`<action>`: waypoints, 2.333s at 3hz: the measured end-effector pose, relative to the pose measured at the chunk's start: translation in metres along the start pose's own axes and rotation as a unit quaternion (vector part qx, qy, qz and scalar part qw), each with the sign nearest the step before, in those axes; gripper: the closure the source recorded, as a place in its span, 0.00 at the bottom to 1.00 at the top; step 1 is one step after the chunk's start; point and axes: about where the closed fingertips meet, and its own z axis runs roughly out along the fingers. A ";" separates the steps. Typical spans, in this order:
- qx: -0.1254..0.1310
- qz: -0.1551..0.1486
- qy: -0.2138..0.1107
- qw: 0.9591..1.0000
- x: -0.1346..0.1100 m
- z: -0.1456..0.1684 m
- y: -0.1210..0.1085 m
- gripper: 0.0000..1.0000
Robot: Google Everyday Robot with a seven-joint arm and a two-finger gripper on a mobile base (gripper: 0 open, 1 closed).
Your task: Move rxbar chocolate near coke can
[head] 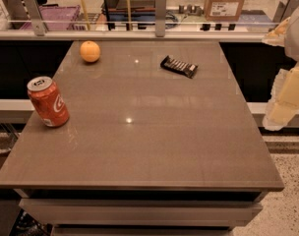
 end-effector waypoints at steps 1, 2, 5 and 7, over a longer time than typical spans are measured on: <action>0.002 0.002 -0.003 1.000 -0.001 -0.004 -0.003 0.00; 0.013 0.014 -0.012 1.000 0.000 -0.013 -0.013 0.00; 0.106 0.158 -0.145 0.971 0.018 -0.008 -0.080 0.00; 0.101 0.199 -0.200 0.954 0.022 0.025 -0.126 0.00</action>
Offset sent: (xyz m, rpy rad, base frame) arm 0.0170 -0.0131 0.0248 0.0516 -0.0363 -0.0541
